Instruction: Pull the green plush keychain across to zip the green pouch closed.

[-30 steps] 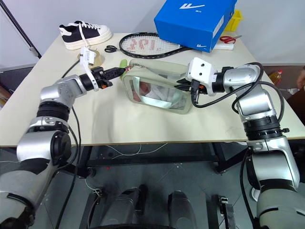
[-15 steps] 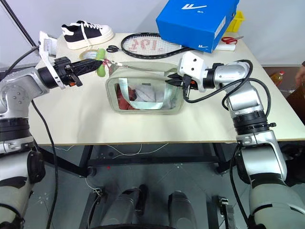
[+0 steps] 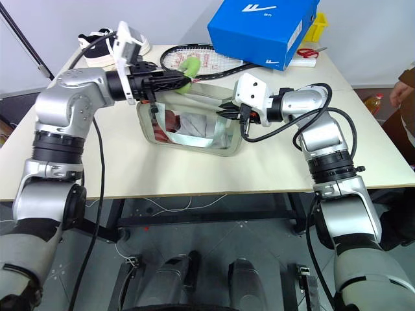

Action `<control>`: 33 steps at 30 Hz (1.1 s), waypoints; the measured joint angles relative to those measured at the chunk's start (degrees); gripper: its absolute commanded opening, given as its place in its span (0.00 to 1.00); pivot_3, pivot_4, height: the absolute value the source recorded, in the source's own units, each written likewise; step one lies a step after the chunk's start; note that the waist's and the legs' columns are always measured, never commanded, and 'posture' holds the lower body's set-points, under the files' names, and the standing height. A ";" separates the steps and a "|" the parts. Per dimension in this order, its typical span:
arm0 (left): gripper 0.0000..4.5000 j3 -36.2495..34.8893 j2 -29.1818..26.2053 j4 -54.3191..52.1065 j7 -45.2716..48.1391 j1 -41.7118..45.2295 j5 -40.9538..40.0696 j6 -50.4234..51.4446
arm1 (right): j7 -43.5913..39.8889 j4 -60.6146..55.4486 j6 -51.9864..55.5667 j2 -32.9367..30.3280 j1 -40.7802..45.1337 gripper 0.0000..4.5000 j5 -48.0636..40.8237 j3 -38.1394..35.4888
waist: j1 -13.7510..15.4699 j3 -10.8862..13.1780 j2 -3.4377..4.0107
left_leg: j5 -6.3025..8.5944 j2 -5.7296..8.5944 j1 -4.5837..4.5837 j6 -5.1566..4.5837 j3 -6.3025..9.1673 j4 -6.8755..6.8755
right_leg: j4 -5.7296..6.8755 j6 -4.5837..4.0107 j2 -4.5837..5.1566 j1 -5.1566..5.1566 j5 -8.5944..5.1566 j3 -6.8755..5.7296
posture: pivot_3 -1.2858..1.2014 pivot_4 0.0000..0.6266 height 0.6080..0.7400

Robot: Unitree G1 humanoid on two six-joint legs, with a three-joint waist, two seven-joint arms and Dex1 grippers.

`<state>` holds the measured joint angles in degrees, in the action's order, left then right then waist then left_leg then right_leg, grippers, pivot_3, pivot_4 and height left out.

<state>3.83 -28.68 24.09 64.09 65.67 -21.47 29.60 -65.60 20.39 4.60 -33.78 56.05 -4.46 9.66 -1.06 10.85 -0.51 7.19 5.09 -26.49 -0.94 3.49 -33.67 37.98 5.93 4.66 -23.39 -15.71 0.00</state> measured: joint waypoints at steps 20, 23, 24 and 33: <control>0.02 -1.26 -4.81 5.08 1.64 0.04 4.78 -4.29 | 0.01 -2.71 0.80 -3.62 -1.65 0.00 0.31 -0.96 | 0.23 0.01 0.00 | 0.00 0.00 -0.05 -0.03 0.02 -0.03 | 0.00 0.00 0.04 -0.02 0.00 -0.01 | 0.52 0.24 1.00; 0.02 -1.24 -5.52 5.07 1.81 0.00 5.31 -4.39 | 0.01 -2.71 0.83 -3.41 -1.64 0.00 0.31 -0.96 | 0.02 0.01 0.00 | 0.00 -0.01 -0.04 -0.03 0.02 -0.02 | 0.01 0.00 0.02 -0.04 0.00 -0.01 | 0.52 0.24 1.00; 0.02 -1.25 -6.09 5.05 1.91 -0.11 5.53 -4.40 | 0.01 -2.70 0.84 -3.38 -1.64 0.00 0.31 -0.96 | -0.02 0.01 0.00 | 0.00 -0.01 -0.04 -0.03 0.01 -0.02 | 0.01 0.00 0.02 -0.04 0.00 0.00 | 0.52 0.24 1.00; 0.23 -0.72 -9.29 4.95 2.04 -3.29 8.02 -5.27 | -0.05 -2.68 0.85 -3.35 -1.64 0.00 0.34 -0.93 | 0.47 0.01 0.00 | 0.02 0.02 -0.05 -0.02 0.02 -0.05 | 0.00 0.00 0.03 -0.01 0.00 -0.01 | 0.52 0.24 1.00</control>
<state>3.12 -37.97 29.04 66.12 62.38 -13.44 24.33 -65.64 17.71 5.45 -37.12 54.41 -4.12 8.73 -0.59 10.87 -0.51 7.21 5.11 -26.54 -0.96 3.51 -33.72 37.98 5.93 4.70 -23.40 -15.71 -0.01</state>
